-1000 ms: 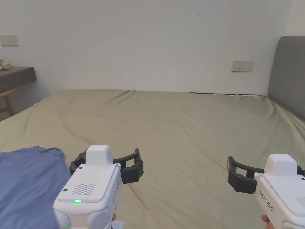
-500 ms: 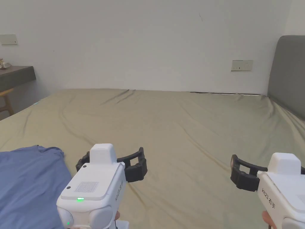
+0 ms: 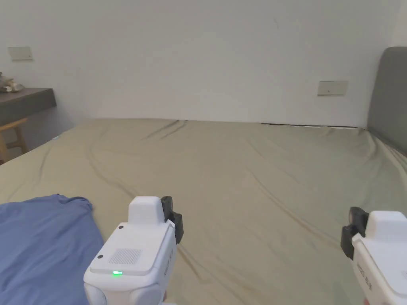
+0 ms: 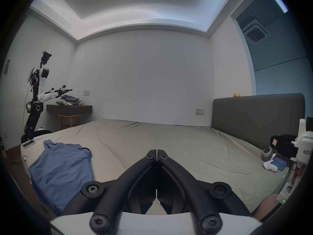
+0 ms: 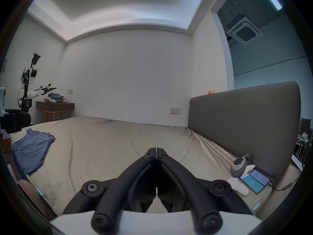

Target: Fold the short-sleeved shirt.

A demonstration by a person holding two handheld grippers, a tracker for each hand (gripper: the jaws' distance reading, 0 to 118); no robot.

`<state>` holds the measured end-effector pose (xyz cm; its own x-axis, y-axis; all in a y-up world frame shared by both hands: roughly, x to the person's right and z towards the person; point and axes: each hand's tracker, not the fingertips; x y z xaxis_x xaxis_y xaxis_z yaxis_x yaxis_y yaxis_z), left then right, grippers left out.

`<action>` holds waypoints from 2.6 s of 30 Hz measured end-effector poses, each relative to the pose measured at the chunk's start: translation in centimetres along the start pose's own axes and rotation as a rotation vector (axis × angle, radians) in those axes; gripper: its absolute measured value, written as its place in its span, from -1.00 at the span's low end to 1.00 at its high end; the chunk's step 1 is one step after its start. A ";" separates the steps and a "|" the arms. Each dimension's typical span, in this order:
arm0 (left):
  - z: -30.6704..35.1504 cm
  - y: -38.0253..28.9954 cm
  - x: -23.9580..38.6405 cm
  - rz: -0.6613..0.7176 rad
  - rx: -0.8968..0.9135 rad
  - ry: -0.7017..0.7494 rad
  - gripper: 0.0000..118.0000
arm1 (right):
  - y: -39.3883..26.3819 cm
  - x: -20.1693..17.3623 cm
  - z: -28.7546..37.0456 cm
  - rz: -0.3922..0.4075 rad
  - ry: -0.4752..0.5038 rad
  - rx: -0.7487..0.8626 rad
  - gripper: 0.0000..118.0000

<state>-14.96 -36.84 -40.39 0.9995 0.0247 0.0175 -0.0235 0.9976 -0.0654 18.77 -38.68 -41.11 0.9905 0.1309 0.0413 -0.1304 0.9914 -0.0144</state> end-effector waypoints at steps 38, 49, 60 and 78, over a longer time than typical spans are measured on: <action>-25.2 -6.3 -33.0 0.201 -0.580 0.283 -0.81 | -2.1 -28.2 -17.9 0.061 0.667 -0.182 -1.00; -35.0 -12.1 -33.6 0.154 -0.859 0.380 0.48 | -5.3 -24.8 -19.9 0.029 0.625 -0.298 -1.00; -27.6 -3.5 -33.3 0.208 -0.598 0.390 -0.99 | -3.5 -22.8 -17.4 -0.009 0.650 -0.258 -1.00; -27.0 11.0 -10.1 0.086 -0.403 0.020 -0.99 | 5.2 -11.2 -13.1 0.011 0.563 -0.094 -1.00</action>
<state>-24.76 -27.90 -68.23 0.9945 0.1019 -0.0241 -0.1018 0.8864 -0.4517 7.60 -35.14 -54.78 0.8626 0.0910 -0.4976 -0.1620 0.9816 -0.1013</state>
